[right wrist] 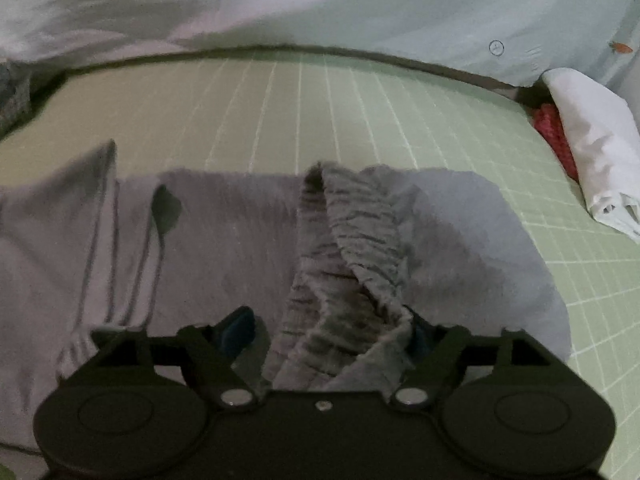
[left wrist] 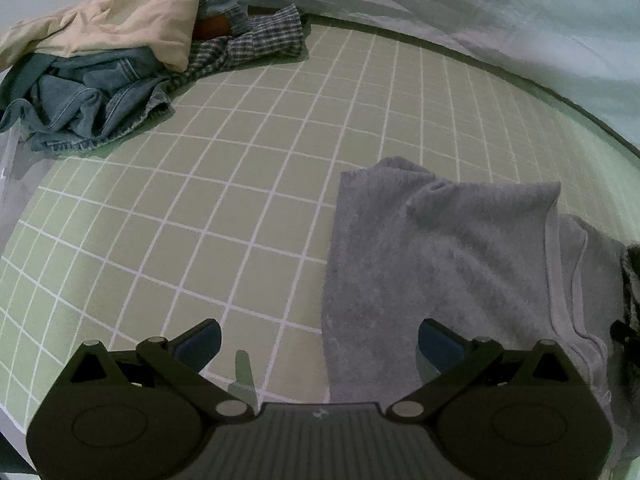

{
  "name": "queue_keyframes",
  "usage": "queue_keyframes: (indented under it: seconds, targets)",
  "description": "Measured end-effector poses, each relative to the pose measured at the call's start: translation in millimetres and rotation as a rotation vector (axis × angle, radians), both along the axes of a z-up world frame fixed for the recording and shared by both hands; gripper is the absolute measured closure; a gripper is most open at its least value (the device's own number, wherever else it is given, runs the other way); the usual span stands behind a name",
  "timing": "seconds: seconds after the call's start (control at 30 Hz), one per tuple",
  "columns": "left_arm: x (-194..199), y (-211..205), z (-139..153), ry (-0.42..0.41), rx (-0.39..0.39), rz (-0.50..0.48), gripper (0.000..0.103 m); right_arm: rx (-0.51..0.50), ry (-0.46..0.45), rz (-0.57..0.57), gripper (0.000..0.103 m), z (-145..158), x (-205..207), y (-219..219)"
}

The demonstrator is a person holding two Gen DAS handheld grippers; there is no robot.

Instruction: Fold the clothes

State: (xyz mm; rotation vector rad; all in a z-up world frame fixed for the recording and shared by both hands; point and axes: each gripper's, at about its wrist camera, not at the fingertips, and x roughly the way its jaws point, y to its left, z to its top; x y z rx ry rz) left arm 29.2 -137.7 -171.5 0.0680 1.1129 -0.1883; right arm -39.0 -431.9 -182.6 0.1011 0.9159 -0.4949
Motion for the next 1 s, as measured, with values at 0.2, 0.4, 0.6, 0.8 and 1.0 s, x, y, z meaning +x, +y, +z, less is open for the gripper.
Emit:
queue_keyframes:
  seconds: [0.2,0.4,0.6,0.8,1.0]
  targets:
    - [6.6,7.8,-1.5,0.007,-0.020,0.029,0.000,0.030,-0.103,-0.082,0.083,23.8,-12.7,-11.4]
    - [10.4,13.0,-3.8,0.016,-0.038,0.041,0.000,0.012,-0.206,0.003,0.083,64.5,-22.7,17.4]
    - [13.2,16.1,-10.0,0.042,-0.050,0.039,0.000,0.128,-0.036,0.103,0.058,30.4,-4.3,37.9]
    - [15.3,11.5,-14.4,0.061,-0.075,0.008,0.000,0.089,-0.154,0.020,0.018,64.9,-14.1,25.2]
    - [15.3,-1.9,-18.9,0.077,-0.105,-0.043,0.002,0.148,-0.183,-0.185,0.011,70.5,-32.3,-10.0]
